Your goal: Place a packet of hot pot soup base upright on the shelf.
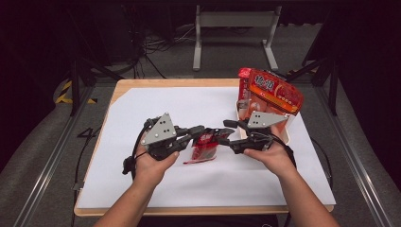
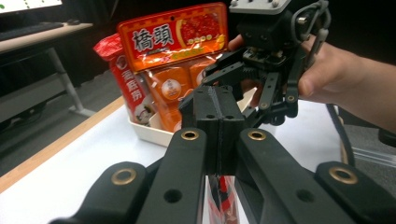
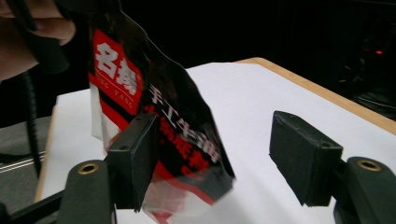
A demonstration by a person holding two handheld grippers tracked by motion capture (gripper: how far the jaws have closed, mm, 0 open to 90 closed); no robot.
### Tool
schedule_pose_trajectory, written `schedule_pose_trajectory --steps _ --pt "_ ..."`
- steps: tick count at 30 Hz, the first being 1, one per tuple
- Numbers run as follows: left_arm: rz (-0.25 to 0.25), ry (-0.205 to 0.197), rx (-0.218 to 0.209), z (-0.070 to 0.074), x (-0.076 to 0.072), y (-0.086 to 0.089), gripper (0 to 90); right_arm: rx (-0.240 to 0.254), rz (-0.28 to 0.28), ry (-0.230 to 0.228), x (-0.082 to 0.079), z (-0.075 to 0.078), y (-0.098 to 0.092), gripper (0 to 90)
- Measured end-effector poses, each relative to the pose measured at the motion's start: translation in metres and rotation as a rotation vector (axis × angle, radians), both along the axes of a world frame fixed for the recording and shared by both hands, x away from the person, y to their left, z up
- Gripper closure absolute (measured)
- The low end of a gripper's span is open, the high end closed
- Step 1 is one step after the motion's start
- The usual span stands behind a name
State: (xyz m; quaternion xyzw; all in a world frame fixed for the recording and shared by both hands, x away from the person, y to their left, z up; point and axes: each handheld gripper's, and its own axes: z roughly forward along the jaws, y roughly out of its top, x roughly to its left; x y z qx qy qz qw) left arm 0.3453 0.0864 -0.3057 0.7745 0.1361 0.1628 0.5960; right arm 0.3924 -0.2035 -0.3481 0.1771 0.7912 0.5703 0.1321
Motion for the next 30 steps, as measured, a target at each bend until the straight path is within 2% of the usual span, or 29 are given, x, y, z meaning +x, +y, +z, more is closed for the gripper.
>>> schedule_pose_trajectory --steps 2,5,7,8,9,10,11,12,16,17,21,25,27,30 --pt "-0.01 -0.003 0.005 0.0 -0.001 -0.001 90.0 0.011 0.036 0.006 -0.001 0.0 0.002 36.7" --pt "-0.017 -0.001 0.001 0.0 -0.003 -0.003 90.0 0.008 0.067 0.023 -0.003 0.0 0.003 49.0" --pt "-0.013 -0.005 0.005 0.0 -0.003 -0.003 90.0 -0.01 0.087 0.018 -0.004 0.001 0.002 58.2" --pt "-0.007 -0.006 0.003 0.0 -0.003 -0.002 90.0 -0.03 0.092 0.018 -0.005 0.002 0.001 68.2" --pt "-0.007 -0.006 0.003 0.0 -0.003 -0.002 90.0 -0.033 0.098 0.024 -0.005 0.003 0.001 74.1" --pt "-0.003 -0.006 -0.001 0.0 -0.002 -0.001 90.0 -0.033 0.098 0.024 -0.005 0.003 0.001 74.1" --pt "0.002 -0.003 -0.006 0.0 -0.002 0.0 90.0 -0.034 0.109 0.029 -0.007 0.005 -0.001 82.0" --pt "0.006 0.002 -0.019 0.0 -0.001 0.002 90.0 -0.033 0.109 0.024 -0.008 0.007 -0.002 83.9" --pt "0.015 0.008 -0.031 0.0 0.0 0.004 90.0 -0.038 0.11 0.022 -0.011 0.012 -0.003 87.2" --pt "0.018 0.008 -0.029 0.0 0.001 0.004 90.0 -0.06 0.122 0.022 -0.015 0.015 -0.002 88.3" --pt "0.014 0.018 -0.039 -0.001 0.002 0.006 89.8 -0.082 0.138 0.024 -0.019 0.02 -0.002 90.0" --pt "0.037 0.027 -0.029 0.0 0.003 0.007 74.9 -0.105 0.12 0.012 -0.023 0.03 -0.009 90.0" --pt "0.064 0.042 -0.028 -0.001 0.005 0.01 64.4 -0.11 0.099 0.009 -0.024 0.036 -0.015 90.0" --pt "0.113 0.048 0.001 -0.002 0.006 0.017 55.5 -0.12 0.067 0.014 -0.025 0.045 -0.027 90.0"
